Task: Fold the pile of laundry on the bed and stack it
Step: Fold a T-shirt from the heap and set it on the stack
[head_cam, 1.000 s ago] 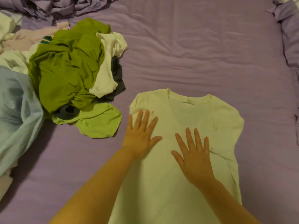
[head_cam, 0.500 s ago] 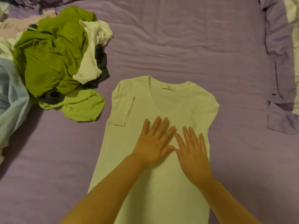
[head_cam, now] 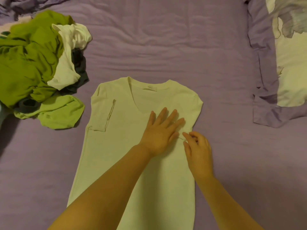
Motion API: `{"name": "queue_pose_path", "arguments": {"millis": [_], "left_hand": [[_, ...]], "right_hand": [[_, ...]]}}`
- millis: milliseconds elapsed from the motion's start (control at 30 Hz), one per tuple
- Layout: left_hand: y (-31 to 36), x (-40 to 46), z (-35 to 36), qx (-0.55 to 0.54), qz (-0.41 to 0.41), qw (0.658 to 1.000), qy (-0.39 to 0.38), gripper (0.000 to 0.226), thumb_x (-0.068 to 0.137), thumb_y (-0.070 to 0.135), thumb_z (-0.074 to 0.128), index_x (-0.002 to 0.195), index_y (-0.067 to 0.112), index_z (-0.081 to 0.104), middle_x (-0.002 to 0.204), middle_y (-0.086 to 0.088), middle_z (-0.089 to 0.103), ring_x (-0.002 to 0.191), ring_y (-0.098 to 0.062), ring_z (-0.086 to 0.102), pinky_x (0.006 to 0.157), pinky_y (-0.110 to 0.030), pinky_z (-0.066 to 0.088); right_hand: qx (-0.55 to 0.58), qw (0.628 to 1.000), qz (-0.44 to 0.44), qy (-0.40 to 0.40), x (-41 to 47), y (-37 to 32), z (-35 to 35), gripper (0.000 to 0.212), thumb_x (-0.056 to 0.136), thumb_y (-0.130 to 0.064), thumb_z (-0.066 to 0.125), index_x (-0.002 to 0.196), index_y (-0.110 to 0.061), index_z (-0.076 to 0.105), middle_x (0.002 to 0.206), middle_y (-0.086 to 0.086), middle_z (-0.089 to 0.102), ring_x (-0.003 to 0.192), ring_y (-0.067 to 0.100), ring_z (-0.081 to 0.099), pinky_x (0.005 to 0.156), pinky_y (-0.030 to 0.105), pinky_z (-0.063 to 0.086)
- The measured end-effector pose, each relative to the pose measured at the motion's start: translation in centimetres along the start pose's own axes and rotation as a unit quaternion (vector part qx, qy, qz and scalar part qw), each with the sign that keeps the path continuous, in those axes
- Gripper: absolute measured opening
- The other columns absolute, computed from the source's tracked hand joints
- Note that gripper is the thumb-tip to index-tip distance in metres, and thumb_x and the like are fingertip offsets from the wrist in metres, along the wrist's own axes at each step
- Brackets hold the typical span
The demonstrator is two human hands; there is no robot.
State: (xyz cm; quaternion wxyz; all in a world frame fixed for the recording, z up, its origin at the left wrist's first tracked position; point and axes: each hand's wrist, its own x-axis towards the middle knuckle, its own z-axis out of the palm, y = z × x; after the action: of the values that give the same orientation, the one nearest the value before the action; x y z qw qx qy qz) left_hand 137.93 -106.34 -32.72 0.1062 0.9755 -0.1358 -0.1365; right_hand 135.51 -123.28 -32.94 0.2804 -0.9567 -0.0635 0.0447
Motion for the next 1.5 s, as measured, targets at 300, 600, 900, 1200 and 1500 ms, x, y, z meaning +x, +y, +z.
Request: {"name": "queue_pose_path", "arguments": {"millis": [300, 600, 900, 1200, 1500], "left_hand": [[0.3, 1.5, 1.1, -0.039, -0.065, 0.997, 0.002, 0.044, 0.099, 0.047, 0.03, 0.143, 0.043, 0.034, 0.161, 0.004, 0.002, 0.147, -0.026, -0.013, 0.113, -0.051, -0.015], [-0.5, 1.0, 1.1, 0.073, -0.083, 0.991, -0.077, 0.067, 0.094, 0.064, 0.009, 0.147, 0.035, -0.021, 0.156, -0.004, -0.027, 0.14, -0.03, -0.031, 0.107, -0.055, -0.023], [-0.2, -9.9, 1.9, 0.033, -0.073, 0.99, -0.112, 0.062, 0.098, 0.057, 0.007, 0.145, 0.032, -0.024, 0.15, -0.002, -0.036, 0.13, -0.031, -0.043, 0.108, -0.053, -0.025], [-0.2, -24.9, 3.6, 0.002, -0.05, 0.981, -0.189, 0.064, 0.099, 0.057, 0.016, 0.148, 0.032, -0.017, 0.149, -0.001, -0.036, 0.13, -0.029, -0.041, 0.109, -0.05, -0.021], [1.1, -34.7, 5.3, -0.035, 0.004, 0.974, -0.226, 0.053, 0.099, 0.036, 0.042, 0.149, 0.031, 0.025, 0.161, -0.005, -0.007, 0.146, -0.029, -0.014, 0.115, -0.054, -0.007]], "right_hand": [[-0.017, 1.0, -0.015, 0.013, 0.2, 1.7, -1.1, 0.027, 0.081, -0.004, 0.07, 0.106, -0.012, 0.072, 0.111, 0.01, 0.065, 0.103, 0.035, 0.058, 0.087, 0.047, 0.043], [-0.237, 0.963, -0.017, -0.127, 2.5, 1.6, -0.3, 0.054, 0.101, -0.045, 0.021, 0.15, -0.032, 0.005, 0.16, 0.009, 0.0, 0.146, 0.033, -0.007, 0.117, 0.05, -0.001], [-0.284, 0.942, -0.046, -0.17, -3.8, -3.7, 0.1, 0.072, 0.093, -0.053, 0.001, 0.145, -0.015, 0.032, 0.153, 0.017, 0.027, 0.142, 0.04, 0.02, 0.112, 0.061, 0.017], [-0.253, 0.932, -0.028, -0.258, -19.2, -9.8, 2.5, 0.076, 0.097, -0.051, -0.006, 0.138, -0.018, 0.048, 0.146, 0.016, 0.038, 0.143, 0.037, 0.016, 0.11, 0.05, 0.01], [-0.244, 0.894, -0.005, -0.376, -29.4, -10.9, 4.0, 0.068, 0.1, -0.045, 0.034, 0.149, -0.035, -0.011, 0.154, 0.004, -0.028, 0.143, 0.031, -0.024, 0.116, 0.044, -0.01]]}}
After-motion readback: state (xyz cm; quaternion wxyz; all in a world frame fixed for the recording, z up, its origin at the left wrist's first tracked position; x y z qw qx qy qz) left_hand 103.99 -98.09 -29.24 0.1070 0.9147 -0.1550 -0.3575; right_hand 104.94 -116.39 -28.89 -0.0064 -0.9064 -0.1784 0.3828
